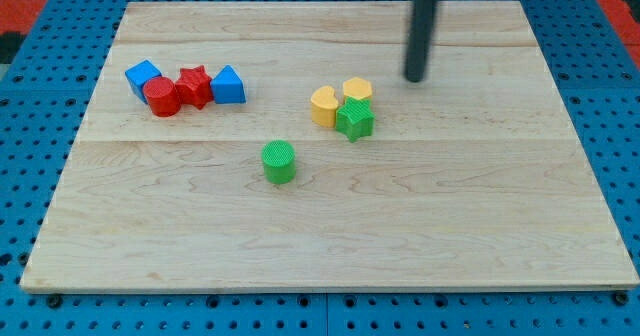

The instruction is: Slide the green circle towards the yellow heart

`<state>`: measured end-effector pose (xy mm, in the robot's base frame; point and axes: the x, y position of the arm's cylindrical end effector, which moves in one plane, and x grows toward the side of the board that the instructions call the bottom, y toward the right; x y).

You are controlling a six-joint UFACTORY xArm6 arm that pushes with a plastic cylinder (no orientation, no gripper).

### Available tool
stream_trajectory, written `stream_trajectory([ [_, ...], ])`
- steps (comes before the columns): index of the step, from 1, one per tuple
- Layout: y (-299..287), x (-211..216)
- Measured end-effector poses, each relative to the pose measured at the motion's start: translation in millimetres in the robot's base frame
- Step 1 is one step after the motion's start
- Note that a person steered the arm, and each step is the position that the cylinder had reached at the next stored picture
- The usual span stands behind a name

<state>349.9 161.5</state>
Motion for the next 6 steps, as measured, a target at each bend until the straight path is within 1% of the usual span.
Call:
stream_trajectory([
  [1, 14, 102],
  [2, -56, 171],
  [3, -153, 194],
  [4, -197, 175],
  [5, -200, 125],
  [6, -200, 122],
])
